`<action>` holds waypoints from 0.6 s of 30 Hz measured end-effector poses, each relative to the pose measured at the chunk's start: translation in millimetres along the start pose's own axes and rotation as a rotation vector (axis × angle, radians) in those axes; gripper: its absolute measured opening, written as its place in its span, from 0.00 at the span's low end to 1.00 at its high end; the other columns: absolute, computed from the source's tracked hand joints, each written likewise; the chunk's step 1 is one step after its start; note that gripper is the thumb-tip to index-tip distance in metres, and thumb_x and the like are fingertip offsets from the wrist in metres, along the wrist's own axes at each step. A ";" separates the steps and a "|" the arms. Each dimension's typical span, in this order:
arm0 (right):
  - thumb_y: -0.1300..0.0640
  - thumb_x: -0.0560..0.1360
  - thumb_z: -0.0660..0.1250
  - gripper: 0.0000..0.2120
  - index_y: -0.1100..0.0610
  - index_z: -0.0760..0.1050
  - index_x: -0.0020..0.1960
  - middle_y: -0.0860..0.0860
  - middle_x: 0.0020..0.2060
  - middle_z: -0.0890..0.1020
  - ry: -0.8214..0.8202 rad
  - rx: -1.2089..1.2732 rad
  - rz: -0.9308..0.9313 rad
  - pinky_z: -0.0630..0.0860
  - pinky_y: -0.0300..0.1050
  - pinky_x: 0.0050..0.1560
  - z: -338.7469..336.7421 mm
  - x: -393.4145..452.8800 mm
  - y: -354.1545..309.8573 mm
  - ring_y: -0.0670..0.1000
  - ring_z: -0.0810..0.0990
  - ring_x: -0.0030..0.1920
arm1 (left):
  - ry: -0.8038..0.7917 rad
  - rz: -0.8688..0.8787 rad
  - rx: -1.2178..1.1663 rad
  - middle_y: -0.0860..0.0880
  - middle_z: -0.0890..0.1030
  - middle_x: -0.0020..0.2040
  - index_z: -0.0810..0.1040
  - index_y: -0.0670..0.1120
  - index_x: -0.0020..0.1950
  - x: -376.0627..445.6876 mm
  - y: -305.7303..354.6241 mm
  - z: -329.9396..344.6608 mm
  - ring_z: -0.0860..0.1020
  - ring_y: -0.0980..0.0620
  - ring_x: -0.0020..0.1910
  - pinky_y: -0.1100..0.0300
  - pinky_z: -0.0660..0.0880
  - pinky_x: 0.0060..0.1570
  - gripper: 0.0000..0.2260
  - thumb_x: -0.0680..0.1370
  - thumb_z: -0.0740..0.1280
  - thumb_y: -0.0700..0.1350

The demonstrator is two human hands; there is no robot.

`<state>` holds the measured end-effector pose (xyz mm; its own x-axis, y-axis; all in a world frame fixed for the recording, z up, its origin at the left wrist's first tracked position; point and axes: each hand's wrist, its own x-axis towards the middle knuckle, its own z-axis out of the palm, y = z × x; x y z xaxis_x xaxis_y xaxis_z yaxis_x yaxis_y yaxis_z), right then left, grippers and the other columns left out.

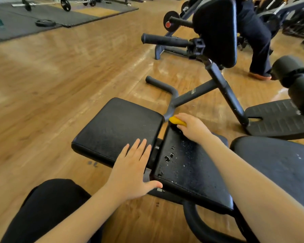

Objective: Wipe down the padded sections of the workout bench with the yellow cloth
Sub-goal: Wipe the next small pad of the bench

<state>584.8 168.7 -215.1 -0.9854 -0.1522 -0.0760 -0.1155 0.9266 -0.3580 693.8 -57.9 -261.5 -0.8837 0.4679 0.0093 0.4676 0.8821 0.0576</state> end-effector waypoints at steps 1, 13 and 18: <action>0.54 0.78 0.61 0.21 0.52 0.65 0.70 0.49 0.70 0.67 -0.001 0.031 0.007 0.61 0.49 0.70 2.8 0.5 1.1 0.53 0.64 0.70 | 0.005 0.007 0.005 0.43 0.70 0.69 0.69 0.42 0.69 0.3 -0.5 1.3 0.69 0.43 0.68 0.47 0.66 0.64 0.47 0.66 0.48 0.77; 0.60 0.77 0.61 0.21 0.50 0.66 0.69 0.46 0.71 0.67 0.059 0.089 -0.064 0.55 0.44 0.72 30.0 -66.2 -17.2 0.49 0.62 0.72 | 0.030 0.006 0.023 0.45 0.51 0.77 0.51 0.44 0.76 -1.2 1.4 -6.7 0.49 0.45 0.76 0.50 0.42 0.70 0.50 0.65 0.43 0.77; 0.60 0.77 0.61 0.21 0.48 0.67 0.68 0.44 0.70 0.67 0.018 0.070 -0.162 0.48 0.31 0.69 40.3 -125.4 -28.1 0.45 0.61 0.72 | -0.005 -0.011 0.042 0.47 0.43 0.78 0.43 0.46 0.77 -1.0 2.2 -8.2 0.41 0.48 0.76 0.50 0.42 0.73 0.52 0.62 0.41 0.78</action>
<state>716.7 148.0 -233.0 -0.9568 -0.2907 0.0041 -0.2644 0.8640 -0.4286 695.5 -56.9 -253.2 -0.8886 0.4588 0.0035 0.4588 0.8884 0.0154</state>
